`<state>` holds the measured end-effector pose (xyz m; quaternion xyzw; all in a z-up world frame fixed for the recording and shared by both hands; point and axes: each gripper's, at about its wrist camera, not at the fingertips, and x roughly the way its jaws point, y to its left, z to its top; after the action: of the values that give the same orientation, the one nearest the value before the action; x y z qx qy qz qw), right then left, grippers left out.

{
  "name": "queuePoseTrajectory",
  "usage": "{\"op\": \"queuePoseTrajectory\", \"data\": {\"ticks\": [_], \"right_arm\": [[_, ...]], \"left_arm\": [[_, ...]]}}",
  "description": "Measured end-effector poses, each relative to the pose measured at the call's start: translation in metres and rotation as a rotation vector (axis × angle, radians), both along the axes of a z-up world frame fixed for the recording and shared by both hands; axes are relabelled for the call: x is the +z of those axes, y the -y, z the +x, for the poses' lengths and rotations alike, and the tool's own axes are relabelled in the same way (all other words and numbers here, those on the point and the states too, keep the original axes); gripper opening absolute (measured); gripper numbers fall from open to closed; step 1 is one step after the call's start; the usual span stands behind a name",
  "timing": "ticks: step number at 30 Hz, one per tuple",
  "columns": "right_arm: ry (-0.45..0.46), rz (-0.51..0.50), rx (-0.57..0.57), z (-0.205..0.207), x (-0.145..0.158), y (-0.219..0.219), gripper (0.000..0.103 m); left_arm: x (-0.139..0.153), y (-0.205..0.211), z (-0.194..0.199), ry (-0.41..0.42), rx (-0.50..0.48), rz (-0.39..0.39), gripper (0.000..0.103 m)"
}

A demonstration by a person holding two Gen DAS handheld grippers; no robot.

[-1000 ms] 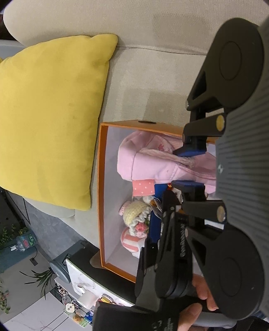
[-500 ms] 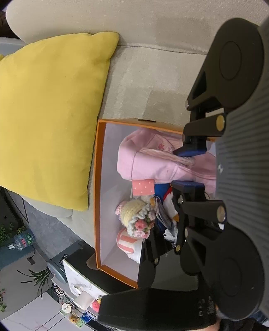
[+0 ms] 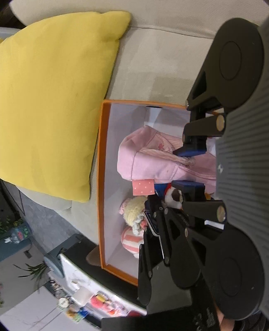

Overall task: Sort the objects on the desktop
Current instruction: 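Lower both items into the box and open both tools, then withdraw both tools from the box toward the remaining items on the sofa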

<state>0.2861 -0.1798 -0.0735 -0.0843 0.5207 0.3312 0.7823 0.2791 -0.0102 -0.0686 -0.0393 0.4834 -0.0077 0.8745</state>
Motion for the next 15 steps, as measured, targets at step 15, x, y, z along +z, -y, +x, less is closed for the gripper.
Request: {"op": "queuePoseTrajectory", "data": {"ticks": [15], "right_arm": [[0.022, -0.183, 0.02, -0.005, -0.002, -0.026, 0.025]], "left_arm": [[0.055, -0.054, -0.045, 0.142, -0.008, 0.053, 0.022]]}}
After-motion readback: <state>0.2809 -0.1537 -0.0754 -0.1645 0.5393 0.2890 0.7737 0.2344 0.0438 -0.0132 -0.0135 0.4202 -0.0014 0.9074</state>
